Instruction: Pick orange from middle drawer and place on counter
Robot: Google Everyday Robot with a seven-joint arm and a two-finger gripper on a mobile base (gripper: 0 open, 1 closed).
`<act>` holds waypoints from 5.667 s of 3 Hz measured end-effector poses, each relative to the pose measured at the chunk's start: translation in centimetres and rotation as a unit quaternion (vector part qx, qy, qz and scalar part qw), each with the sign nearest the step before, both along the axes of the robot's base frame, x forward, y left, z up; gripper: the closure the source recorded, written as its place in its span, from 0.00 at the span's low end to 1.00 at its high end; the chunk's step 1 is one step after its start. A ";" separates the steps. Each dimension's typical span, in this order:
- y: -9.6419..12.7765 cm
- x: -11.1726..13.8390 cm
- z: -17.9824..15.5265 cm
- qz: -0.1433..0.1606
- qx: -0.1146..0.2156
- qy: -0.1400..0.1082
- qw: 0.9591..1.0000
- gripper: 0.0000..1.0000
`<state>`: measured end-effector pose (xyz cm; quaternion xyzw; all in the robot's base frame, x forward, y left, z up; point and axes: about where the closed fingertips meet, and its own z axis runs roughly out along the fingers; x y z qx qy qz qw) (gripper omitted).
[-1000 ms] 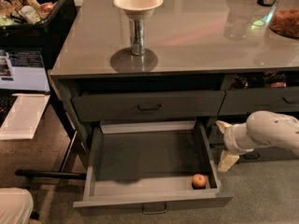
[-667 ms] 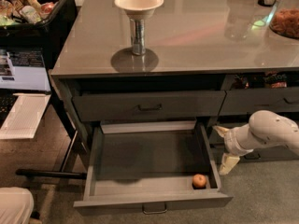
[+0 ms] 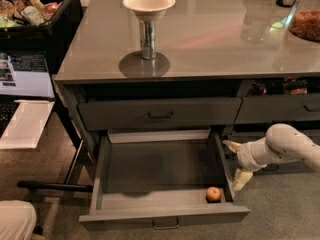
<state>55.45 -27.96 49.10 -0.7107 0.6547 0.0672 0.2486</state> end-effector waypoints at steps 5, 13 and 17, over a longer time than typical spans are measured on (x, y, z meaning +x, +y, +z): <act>3.4 -0.6 -5.9 -0.009 0.022 0.026 0.999 0.00; 5.1 -2.6 -11.5 -0.008 0.019 0.069 0.997 0.39; 6.9 -2.3 -5.2 0.007 0.018 0.047 0.999 1.00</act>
Offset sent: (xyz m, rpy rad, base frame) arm 0.0218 0.0336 -0.0420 0.0472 0.0061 -0.0298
